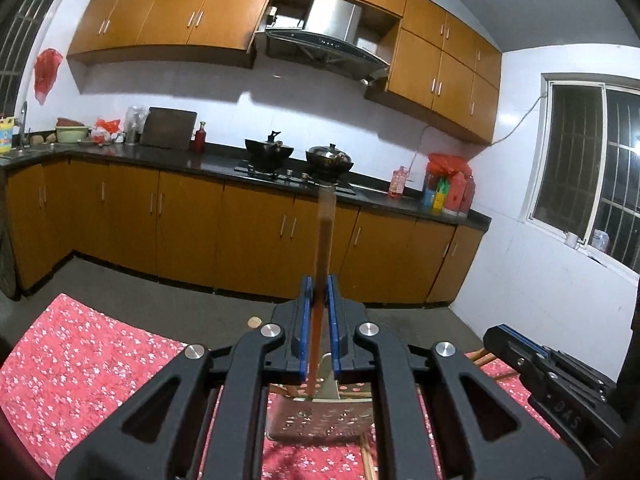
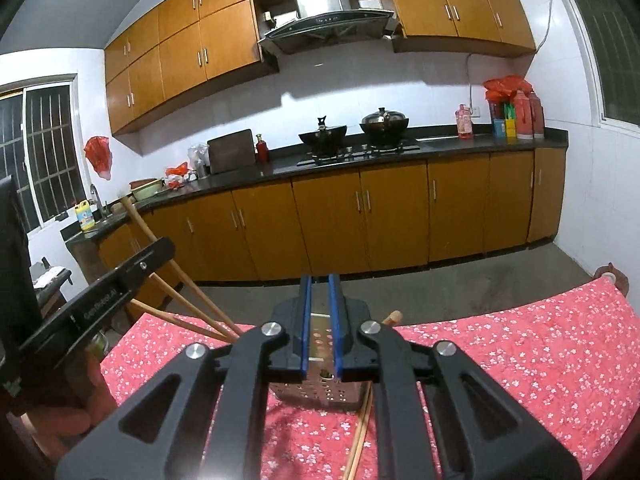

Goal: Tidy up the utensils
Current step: 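Carry both chopsticks above the beige holder and open both tools to drop them, then lower the left tool onto a chopstick and close it while the right tool grasps another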

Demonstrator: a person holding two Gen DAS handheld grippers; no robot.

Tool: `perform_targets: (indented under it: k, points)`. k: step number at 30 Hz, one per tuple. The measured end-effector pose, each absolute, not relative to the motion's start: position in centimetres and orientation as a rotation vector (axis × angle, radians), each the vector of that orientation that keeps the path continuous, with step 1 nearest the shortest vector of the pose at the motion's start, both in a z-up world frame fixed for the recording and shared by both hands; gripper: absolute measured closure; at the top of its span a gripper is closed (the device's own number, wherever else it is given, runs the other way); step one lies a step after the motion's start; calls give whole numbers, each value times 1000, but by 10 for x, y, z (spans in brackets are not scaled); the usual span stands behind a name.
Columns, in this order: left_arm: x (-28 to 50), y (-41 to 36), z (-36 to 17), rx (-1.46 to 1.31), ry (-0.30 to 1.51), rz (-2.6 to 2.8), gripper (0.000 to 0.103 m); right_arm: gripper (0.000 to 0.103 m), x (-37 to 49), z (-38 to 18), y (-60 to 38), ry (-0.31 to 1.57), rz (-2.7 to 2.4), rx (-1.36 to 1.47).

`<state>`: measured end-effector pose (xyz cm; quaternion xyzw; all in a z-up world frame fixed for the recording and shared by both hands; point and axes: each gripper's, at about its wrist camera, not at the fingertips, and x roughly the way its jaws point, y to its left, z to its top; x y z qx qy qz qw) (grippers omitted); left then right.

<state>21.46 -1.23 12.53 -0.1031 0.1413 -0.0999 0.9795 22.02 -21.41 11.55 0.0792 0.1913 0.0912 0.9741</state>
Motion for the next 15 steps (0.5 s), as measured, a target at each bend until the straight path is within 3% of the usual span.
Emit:
perform_targets:
  k: [3,15]
  points:
    - [209,-8,129,-221,268,-199,75,90,216,118,-218,370,187,174]
    - [159,21,136,-266,198,-207,74,88,156,120,-255,268,122,201]
